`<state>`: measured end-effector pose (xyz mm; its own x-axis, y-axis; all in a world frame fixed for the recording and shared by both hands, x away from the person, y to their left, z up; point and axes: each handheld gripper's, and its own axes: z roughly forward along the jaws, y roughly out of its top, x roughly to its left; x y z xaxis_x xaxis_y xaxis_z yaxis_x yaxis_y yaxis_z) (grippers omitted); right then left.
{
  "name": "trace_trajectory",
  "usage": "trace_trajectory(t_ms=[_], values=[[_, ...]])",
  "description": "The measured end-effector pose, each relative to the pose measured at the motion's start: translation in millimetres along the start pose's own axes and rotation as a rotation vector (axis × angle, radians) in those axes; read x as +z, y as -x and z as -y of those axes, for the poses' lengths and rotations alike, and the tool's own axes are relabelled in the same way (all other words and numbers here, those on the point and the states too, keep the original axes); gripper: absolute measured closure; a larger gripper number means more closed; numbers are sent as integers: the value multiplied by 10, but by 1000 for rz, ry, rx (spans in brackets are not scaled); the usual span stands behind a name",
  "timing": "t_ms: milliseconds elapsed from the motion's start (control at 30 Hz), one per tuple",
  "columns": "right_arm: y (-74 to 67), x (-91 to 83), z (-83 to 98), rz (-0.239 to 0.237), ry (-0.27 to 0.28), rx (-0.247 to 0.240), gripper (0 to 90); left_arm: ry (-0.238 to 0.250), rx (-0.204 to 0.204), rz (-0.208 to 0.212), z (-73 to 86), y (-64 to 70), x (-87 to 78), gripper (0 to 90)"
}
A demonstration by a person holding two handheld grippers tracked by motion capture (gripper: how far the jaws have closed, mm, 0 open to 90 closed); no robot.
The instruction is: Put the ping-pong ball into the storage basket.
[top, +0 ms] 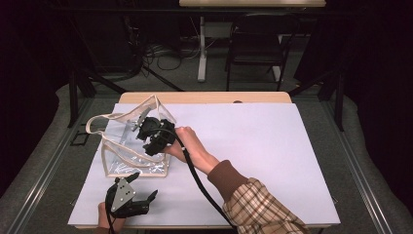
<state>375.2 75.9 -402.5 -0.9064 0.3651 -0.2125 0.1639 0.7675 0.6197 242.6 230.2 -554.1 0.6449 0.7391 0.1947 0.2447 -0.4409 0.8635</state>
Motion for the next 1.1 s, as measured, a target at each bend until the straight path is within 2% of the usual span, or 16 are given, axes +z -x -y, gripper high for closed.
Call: trace_trajectory(t_ms=[167, 433, 767, 1100], values=[[33, -54, 15, -8, 23, 24, 318, 1, 0, 0, 0, 0, -1, 162], [117, -220, 113, -55, 77, 60, 176, -1, 5, 1, -2, 0, 0, 162], [199, -419, 284, -51, 132, 89, 126, -1, 4, 1, -2, 4, 2, 162], [251, -587, 461, -40, 152, 110, 91, -1, 7, 1, -5, 7, 2, 162]])
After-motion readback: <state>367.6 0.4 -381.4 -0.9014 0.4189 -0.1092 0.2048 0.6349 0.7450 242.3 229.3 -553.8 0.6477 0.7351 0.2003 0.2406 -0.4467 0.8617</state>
